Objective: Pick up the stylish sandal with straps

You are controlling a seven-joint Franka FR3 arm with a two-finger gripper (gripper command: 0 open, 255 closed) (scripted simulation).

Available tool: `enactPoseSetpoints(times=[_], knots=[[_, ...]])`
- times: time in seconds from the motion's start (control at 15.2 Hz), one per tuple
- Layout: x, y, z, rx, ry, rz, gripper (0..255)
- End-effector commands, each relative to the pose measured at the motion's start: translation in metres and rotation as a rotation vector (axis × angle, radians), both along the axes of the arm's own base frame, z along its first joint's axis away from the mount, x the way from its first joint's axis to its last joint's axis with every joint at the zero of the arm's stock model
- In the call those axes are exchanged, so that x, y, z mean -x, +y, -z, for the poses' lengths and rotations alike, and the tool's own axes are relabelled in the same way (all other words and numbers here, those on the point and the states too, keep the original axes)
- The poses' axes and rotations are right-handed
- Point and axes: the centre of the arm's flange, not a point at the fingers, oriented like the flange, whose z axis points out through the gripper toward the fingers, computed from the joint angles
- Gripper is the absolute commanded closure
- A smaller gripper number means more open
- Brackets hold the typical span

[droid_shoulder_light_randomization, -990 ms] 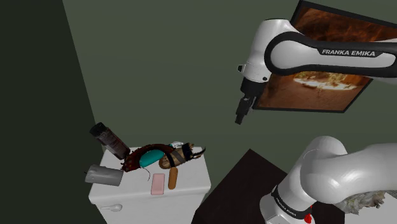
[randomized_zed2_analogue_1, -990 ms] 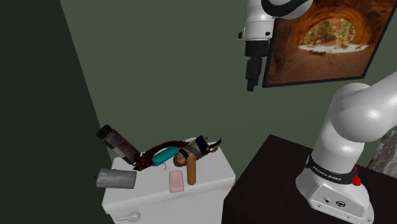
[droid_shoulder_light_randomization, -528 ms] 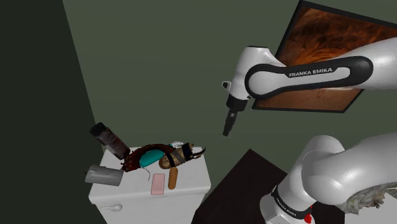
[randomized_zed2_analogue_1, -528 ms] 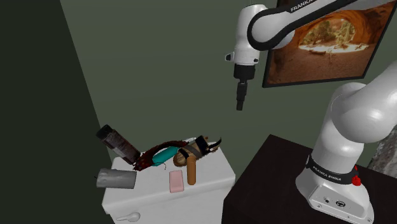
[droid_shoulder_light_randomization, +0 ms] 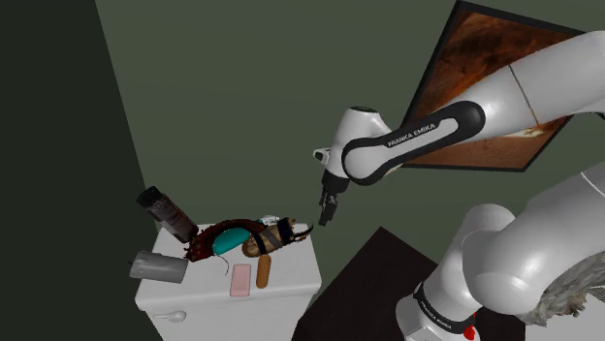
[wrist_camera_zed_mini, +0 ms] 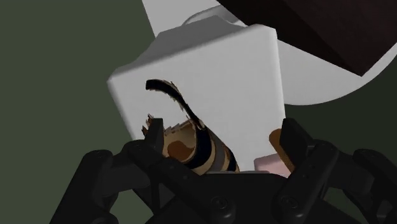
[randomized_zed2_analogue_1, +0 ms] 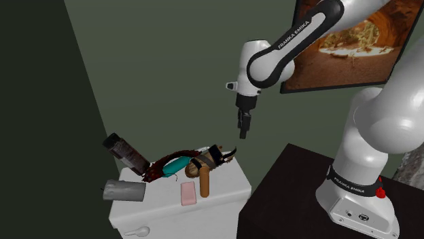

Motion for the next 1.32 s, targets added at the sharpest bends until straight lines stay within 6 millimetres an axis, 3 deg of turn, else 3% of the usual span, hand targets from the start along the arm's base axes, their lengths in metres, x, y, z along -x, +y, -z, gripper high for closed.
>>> enactPoseSetpoints(times=[0.0,0.46,0.99,1.12,1.19,1.25], knots=[[-0.013,0.003,0.024,-0.005,-0.021,-0.057,0],[-0.049,0.029,0.102,-0.031,-0.08,-0.25,0],[-0.051,0.03,0.145,-0.032,-0.083,-0.258,0],[-0.051,0.03,0.145,-0.032,-0.083,-0.258,0],[-0.051,0.031,0.145,-0.032,-0.083,-0.258,255],[-0.051,0.031,0.145,-0.032,-0.083,-0.258,255]])
